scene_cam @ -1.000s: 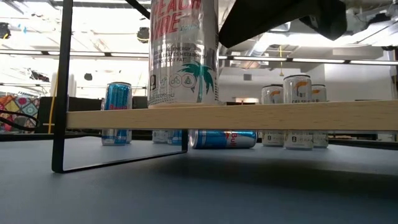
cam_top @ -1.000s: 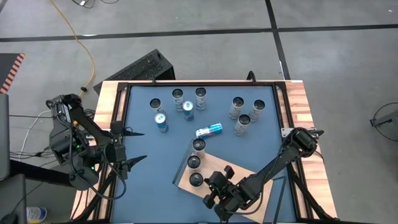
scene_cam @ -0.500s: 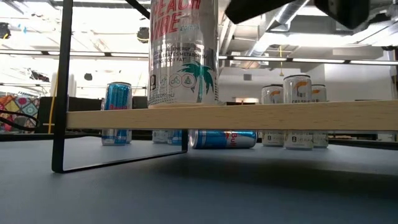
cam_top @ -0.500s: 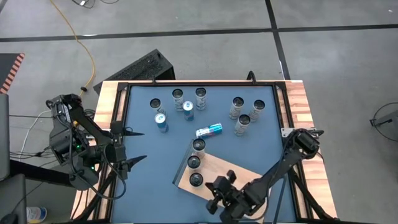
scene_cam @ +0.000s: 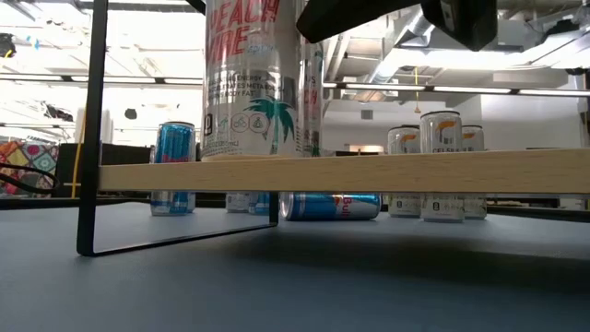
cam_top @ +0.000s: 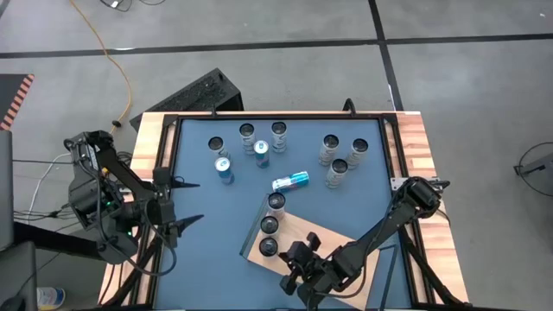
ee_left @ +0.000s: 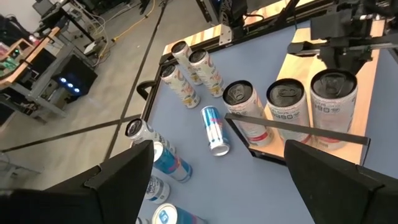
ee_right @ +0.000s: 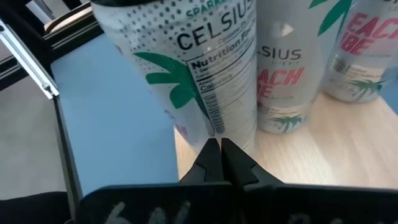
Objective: Place canned beverage on shelf
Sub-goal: Put the white pink soda can aligned with the other white pink soda cans on the shelf, then adjust the white pink soda cans on the shelf
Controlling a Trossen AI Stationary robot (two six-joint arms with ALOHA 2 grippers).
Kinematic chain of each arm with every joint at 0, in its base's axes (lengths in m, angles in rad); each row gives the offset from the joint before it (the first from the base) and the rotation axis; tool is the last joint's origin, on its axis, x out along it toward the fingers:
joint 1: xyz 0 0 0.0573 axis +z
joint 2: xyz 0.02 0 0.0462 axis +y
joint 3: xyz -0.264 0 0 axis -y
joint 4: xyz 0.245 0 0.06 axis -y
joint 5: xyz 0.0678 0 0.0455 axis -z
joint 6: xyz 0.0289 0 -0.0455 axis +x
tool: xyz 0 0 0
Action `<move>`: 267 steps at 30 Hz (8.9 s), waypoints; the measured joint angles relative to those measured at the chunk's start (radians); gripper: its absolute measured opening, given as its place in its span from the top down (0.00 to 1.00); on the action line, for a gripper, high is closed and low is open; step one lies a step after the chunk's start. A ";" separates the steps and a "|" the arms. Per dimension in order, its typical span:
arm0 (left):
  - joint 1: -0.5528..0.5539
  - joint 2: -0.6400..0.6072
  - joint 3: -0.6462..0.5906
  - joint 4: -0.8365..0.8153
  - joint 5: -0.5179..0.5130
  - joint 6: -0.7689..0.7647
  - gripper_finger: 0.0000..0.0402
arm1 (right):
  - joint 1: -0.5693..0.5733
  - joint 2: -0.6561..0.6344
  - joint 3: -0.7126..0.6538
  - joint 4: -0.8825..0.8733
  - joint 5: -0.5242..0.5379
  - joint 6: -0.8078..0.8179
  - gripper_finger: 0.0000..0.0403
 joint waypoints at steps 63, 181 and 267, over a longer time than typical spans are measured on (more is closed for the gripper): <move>0.000 0.000 0.000 -0.037 0.004 -0.066 0.13 | -0.051 0.000 0.000 0.104 -0.086 -0.219 1.00; 0.086 -0.229 -0.933 1.273 0.247 0.004 0.13 | -0.069 0.000 0.000 -0.075 -0.015 -0.066 1.00; 0.131 -0.229 -0.978 1.337 0.288 0.021 0.13 | 0.005 -0.518 -0.447 -0.246 0.278 -0.040 1.00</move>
